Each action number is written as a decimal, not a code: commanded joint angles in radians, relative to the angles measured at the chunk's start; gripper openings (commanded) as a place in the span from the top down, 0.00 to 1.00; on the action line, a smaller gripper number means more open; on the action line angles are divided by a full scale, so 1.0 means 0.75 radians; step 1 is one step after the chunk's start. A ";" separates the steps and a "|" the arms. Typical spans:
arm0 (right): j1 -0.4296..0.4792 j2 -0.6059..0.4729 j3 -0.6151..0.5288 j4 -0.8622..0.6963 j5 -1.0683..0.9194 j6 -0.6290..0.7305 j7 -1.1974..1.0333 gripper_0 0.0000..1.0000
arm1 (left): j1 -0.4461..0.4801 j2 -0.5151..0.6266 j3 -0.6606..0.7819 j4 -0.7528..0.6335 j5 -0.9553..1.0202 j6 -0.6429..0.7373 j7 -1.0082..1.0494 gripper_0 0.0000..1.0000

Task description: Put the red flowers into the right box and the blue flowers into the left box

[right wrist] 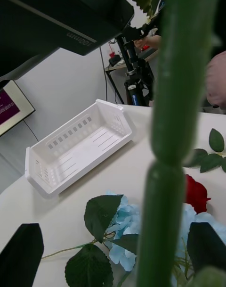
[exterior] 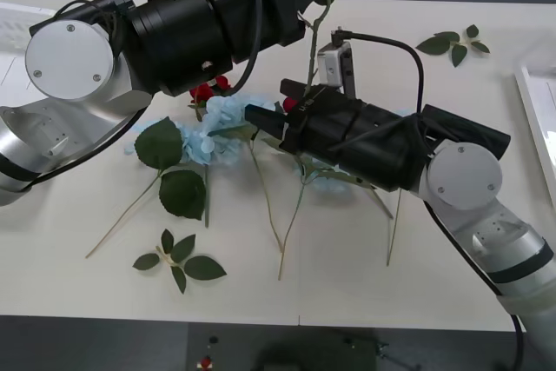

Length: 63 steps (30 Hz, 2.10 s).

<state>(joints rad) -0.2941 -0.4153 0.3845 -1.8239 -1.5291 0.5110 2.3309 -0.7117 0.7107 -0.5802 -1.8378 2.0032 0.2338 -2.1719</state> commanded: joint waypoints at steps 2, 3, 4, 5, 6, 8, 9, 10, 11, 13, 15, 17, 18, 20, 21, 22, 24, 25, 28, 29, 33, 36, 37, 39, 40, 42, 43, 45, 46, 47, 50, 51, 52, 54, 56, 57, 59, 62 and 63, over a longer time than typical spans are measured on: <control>-0.035 0.010 -0.007 -0.006 -0.006 0.000 0.058 0.88 | -0.014 0.012 0.021 -0.014 0.000 -0.015 0.077 1.00; -0.037 0.010 -0.007 -0.006 -0.013 0.004 0.056 1.00 | -0.014 0.012 0.021 -0.014 0.000 -0.015 0.077 1.00; -0.042 0.006 -0.007 -0.006 -0.019 0.010 0.054 1.00 | -0.014 0.012 0.021 -0.014 0.000 -0.019 0.077 1.00; -0.042 0.004 -0.007 -0.004 -0.019 0.010 0.052 1.00 | -0.014 0.012 0.019 -0.014 0.000 -0.025 0.077 1.00; -0.046 -0.003 -0.007 -0.002 -0.021 0.010 0.050 1.00 | -0.014 0.012 0.021 -0.014 0.000 -0.029 0.077 1.00; -0.050 -0.003 -0.007 0.006 -0.019 0.010 0.048 1.00 | -0.014 0.012 0.019 -0.014 -0.002 -0.036 0.077 0.99; -0.052 -0.003 -0.007 0.012 -0.021 0.010 0.048 1.00 | -0.014 0.012 0.019 -0.014 -0.002 -0.038 0.077 0.93; -0.054 -0.003 -0.005 0.016 -0.021 0.010 0.050 1.00 | -0.014 0.012 0.019 -0.014 0.002 -0.042 0.081 0.59; -0.056 -0.003 -0.005 0.020 -0.021 0.012 0.050 1.00 | -0.014 0.010 0.019 -0.014 0.019 -0.044 0.081 0.37; -0.058 -0.013 -0.007 0.020 -0.021 0.012 0.048 1.00 | -0.012 0.012 0.021 -0.014 0.045 -0.044 0.081 0.10; -0.058 -0.019 -0.007 0.020 -0.021 0.012 0.048 1.00 | -0.012 0.012 0.021 -0.014 0.043 -0.044 0.081 0.00; -0.058 -0.025 -0.005 0.020 -0.023 0.012 0.046 1.00 | -0.012 0.012 0.021 -0.014 0.043 -0.046 0.081 0.00; -0.058 -0.027 -0.007 0.020 -0.023 0.012 0.046 1.00 | -0.014 0.012 0.019 -0.014 0.045 -0.048 0.081 0.00; -0.062 -0.035 -0.007 0.020 -0.035 0.012 0.042 1.00 | -0.012 0.012 0.019 -0.014 0.045 -0.050 0.081 0.00; -0.068 -0.043 -0.007 0.022 -0.041 0.012 0.036 1.00 | -0.012 0.012 0.021 -0.014 0.045 -0.050 0.081 0.00; -0.070 -0.058 -0.007 0.027 -0.058 0.010 0.028 1.00 | -0.012 0.010 0.021 -0.014 0.045 -0.052 0.081 0.00; -0.084 -0.103 -0.009 0.047 -0.092 0.010 -0.017 1.00 | -0.012 0.012 0.021 -0.012 0.045 -0.056 0.081 0.00; -0.093 -0.129 -0.012 0.059 -0.111 0.012 -0.042 1.00 | -0.010 0.016 0.021 -0.008 0.045 -0.056 0.081 0.00; -0.121 -0.273 -0.018 0.108 -0.219 0.010 -0.126 1.00 | -0.006 0.085 0.021 0.014 0.045 -0.052 0.079 0.00; -0.125 -0.307 -0.020 0.121 -0.250 0.012 -0.136 1.00 | -0.004 0.110 0.021 0.017 0.045 -0.050 0.079 0.00; -0.164 -0.575 -0.057 0.231 -0.524 0.084 -0.230 1.00 | 0.063 0.368 0.041 -0.012 0.109 0.134 0.075 0.00; -0.187 -0.788 -0.073 0.342 -0.710 0.192 -0.298 1.00 | 0.166 0.541 0.099 -0.047 0.156 0.357 0.073 0.00; -0.189 -0.907 -0.073 0.419 -0.739 0.245 -0.345 1.00 | 0.247 0.621 0.154 -0.041 0.137 0.535 0.067 0.00; -0.189 -1.017 -0.073 0.507 -0.724 0.294 -0.388 1.00 | 0.331 0.687 0.207 -0.008 0.076 0.705 0.047 0.00; -0.191 -1.099 -0.073 0.601 -0.696 0.360 -0.406 1.00 | 0.409 0.723 0.252 0.041 -0.002 0.850 -0.009 0.00; -0.189 -1.170 -0.075 0.702 -0.690 0.435 -0.408 1.00 | 0.468 0.732 0.270 0.107 -0.071 0.942 -0.072 0.00; -0.189 -1.209 -0.075 0.785 -0.679 0.486 -0.406 1.00 | 0.491 0.728 0.270 0.154 -0.125 0.975 -0.129 0.00; -0.193 -1.252 -0.075 0.906 -0.567 0.505 -0.400 1.00 | 0.499 0.699 0.246 0.225 -0.212 0.991 -0.211 0.00; -0.199 -1.265 -0.075 0.949 -0.454 0.486 -0.396 1.00 | 0.487 0.672 0.221 0.260 -0.262 0.987 -0.227 0.00; -0.199 -1.269 -0.075 0.972 -0.371 0.468 -0.394 1.00 | 0.472 0.650 0.199 0.284 -0.294 0.987 -0.221 0.00; -0.195 -1.267 -0.075 1.037 -0.105 0.403 -0.392 1.00 | 0.425 0.564 0.123 0.389 -0.347 0.934 -0.207 0.00; -0.195 -1.260 -0.075 1.061 -0.056 0.386 -0.392 1.00 | 0.411 0.543 0.101 0.419 -0.354 0.911 -0.203 0.00; -0.195 -1.248 -0.075 1.090 0.008 0.366 -0.394 1.00 | 0.391 0.519 0.076 0.458 -0.356 0.887 -0.201 0.00; -0.195 -1.213 -0.075 1.127 0.094 0.319 -0.398 1.00 | 0.346 0.484 0.023 0.505 -0.378 0.864 -0.197 0.00; -0.195 -1.164 -0.075 1.170 0.184 0.272 -0.404 1.00 | 0.280 0.449 -0.036 0.556 -0.435 0.848 -0.193 0.00; -0.195 -1.142 -0.075 1.188 0.214 0.253 -0.408 1.00 | 0.249 0.433 -0.061 0.575 -0.466 0.836 -0.191 0.00; -0.195 -1.091 -0.075 1.241 0.278 0.192 -0.420 1.00 | 0.215 0.408 -0.094 0.597 -0.515 0.805 -0.188 0.00; -0.209 -1.033 -0.075 1.309 0.376 0.094 -0.428 1.00 | 0.200 0.384 -0.114 0.597 -0.609 0.780 -0.188 0.00; -0.209 -1.033 -0.075 1.309 0.376 0.094 -0.428 1.00 | 0.200 0.384 -0.114 0.597 -0.609 0.780 -0.188 0.00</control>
<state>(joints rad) -0.4215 -1.1961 0.3377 -0.8576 -1.2642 0.5830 2.0294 -0.5441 0.9852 -0.6824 -1.3786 1.5652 0.8254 -2.3372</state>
